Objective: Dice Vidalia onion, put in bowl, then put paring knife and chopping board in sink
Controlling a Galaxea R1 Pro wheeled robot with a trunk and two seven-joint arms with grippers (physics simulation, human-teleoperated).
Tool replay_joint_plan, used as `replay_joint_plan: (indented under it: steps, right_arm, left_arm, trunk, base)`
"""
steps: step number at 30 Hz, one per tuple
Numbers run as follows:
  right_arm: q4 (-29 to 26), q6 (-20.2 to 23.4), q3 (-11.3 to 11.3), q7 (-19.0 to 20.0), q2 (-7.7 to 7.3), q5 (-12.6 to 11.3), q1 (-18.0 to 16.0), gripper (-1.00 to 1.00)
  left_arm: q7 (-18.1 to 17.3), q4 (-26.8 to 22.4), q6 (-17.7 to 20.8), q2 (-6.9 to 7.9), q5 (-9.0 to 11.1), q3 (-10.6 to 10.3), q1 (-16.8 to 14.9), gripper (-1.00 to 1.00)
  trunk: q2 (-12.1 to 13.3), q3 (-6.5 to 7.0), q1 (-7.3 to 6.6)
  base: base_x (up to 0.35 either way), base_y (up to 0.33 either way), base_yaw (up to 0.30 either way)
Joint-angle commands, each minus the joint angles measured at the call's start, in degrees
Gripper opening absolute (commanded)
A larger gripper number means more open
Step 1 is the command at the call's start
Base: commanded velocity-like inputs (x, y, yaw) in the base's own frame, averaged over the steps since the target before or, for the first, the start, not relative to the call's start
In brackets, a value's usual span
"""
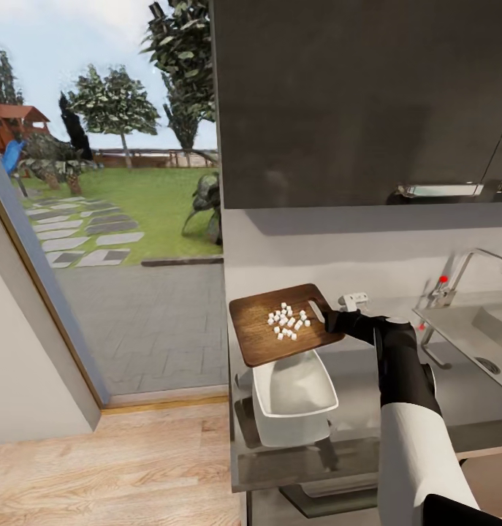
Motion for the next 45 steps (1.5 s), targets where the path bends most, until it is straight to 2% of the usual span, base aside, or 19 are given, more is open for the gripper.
replay_joint_plan:
  steps: [1, 9, 12, 14, 15, 18, 28, 30, 35, 39, 45]
  right_arm:
    - [-0.1, 0.1, -0.2, 0.6, 0.08, 0.4, -0.1, -1.0]
    - [1.0, -0.1, -0.4, 0.6, 0.07, 0.3, -0.1, -1.0]
    - [3.1, -3.0, -0.6, 0.6, 0.03, 0.3, -0.1, -1.0]
    - [4.2, -4.4, -1.3, 0.6, 0.02, 0.3, -0.1, -1.0]
    - [4.8, -5.1, -2.6, 0.6, 0.02, 0.3, -0.1, -1.0]
    - [5.4, -5.6, -4.2, 0.6, 0.03, 0.3, -0.1, -1.0]
    - [8.0, -10.0, -5.9, 0.7, 0.01, 0.3, -0.1, -1.0]
    - [8.1, -10.3, -6.6, 0.7, 0.01, -0.8, -0.1, -1.0]
    - [8.5, -12.4, -7.1, 0.7, -0.14, -2.6, -0.1, -1.0]
    - [9.8, -14.7, -7.1, 0.7, -0.29, -2.8, -0.1, -1.0]
    - [10.4, -15.5, -7.1, 0.7, -0.21, -2.9, -0.1, -1.0]
  left_arm:
    - [0.0, -0.1, -0.1, 0.0, 0.3, -0.1, 0.0, 1.0]
    - [0.0, -0.1, -0.1, 0.0, 0.3, -0.1, 0.0, 1.0]
    - [0.0, -0.1, -0.1, 0.0, 0.3, -0.1, 0.0, 1.0]
    - [0.0, -0.1, -0.1, 0.0, 0.3, -0.1, 0.0, 1.0]
    - [0.0, -0.1, -0.1, 0.0, 0.3, -0.1, 0.0, 1.0]
    - [0.0, -0.1, 0.0, 0.0, 0.3, -0.1, 0.0, 1.0]
    - [0.0, 0.0, 0.0, 0.0, 0.3, -0.1, 0.0, 1.0]
    - [0.0, 0.1, 0.0, 0.0, 0.3, -0.1, 0.0, 1.0]
    - [0.0, 0.2, 0.1, 0.0, 0.3, -0.1, 0.0, 1.0]
    - [0.0, 0.2, 0.1, 0.0, 0.3, -0.1, 0.0, 1.0]
    - [0.0, 0.2, 0.1, 0.0, 0.3, -0.1, 0.0, 1.0]
  trunk:
    - [-0.1, -0.12, 0.04]
    - [-0.1, -0.12, 0.04]
    - [-0.1, -0.12, 0.04]
    - [-0.1, -0.12, 0.04]
    - [-0.1, -0.12, 0.04]
    - [-0.1, -0.12, 0.04]
    - [-0.1, -0.12, 0.04]
    - [-0.1, -0.12, 0.04]
    - [-0.1, -0.12, 0.04]
    - [-0.1, -0.12, 0.04]
    - [-0.1, -0.12, 0.04]
  base:
    - [0.0, 0.0, 0.0]
    - [0.0, 0.0, 0.0]
    - [0.0, 0.0, 0.0]
    - [0.0, 0.0, 0.0]
    - [0.0, 0.0, 0.0]
    - [0.0, 0.0, 0.0]
    - [0.0, 0.0, 0.0]
    - [0.0, 0.0, 0.0]
    - [0.0, 0.0, 0.0]
    - [0.0, 0.0, 0.0]
    - [0.0, 0.0, 0.0]
